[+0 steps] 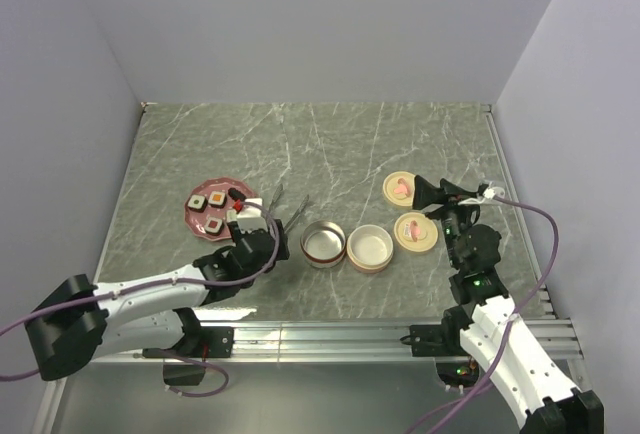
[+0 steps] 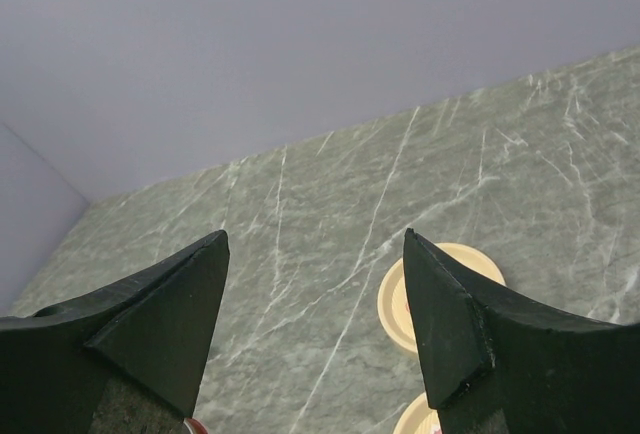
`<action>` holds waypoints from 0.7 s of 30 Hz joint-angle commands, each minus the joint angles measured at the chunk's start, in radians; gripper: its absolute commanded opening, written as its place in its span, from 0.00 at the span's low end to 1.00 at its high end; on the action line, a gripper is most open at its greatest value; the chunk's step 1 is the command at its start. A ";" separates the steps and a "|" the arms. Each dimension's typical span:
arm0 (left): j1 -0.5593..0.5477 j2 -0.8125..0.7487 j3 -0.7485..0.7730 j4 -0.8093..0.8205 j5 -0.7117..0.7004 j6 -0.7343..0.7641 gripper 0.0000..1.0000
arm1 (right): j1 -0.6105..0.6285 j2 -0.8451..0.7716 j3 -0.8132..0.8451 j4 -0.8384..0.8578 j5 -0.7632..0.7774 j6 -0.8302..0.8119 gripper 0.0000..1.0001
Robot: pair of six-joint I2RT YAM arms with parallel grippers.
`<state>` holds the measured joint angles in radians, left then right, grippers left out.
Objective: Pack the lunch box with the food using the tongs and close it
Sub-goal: Grab the clamp with the left arm
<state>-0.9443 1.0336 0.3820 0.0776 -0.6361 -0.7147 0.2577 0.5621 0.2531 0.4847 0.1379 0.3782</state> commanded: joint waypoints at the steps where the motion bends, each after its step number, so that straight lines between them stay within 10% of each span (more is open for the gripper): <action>1: -0.019 0.068 0.050 -0.073 -0.033 -0.054 0.77 | 0.003 -0.004 0.006 0.012 0.008 0.004 0.77; 21: -0.119 0.178 0.101 -0.234 -0.306 -0.279 0.83 | 0.005 -0.045 -0.009 0.011 0.011 0.001 0.78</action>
<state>-1.0599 1.2526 0.4900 -0.1490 -0.8600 -0.9340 0.2577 0.5243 0.2520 0.4774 0.1413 0.3779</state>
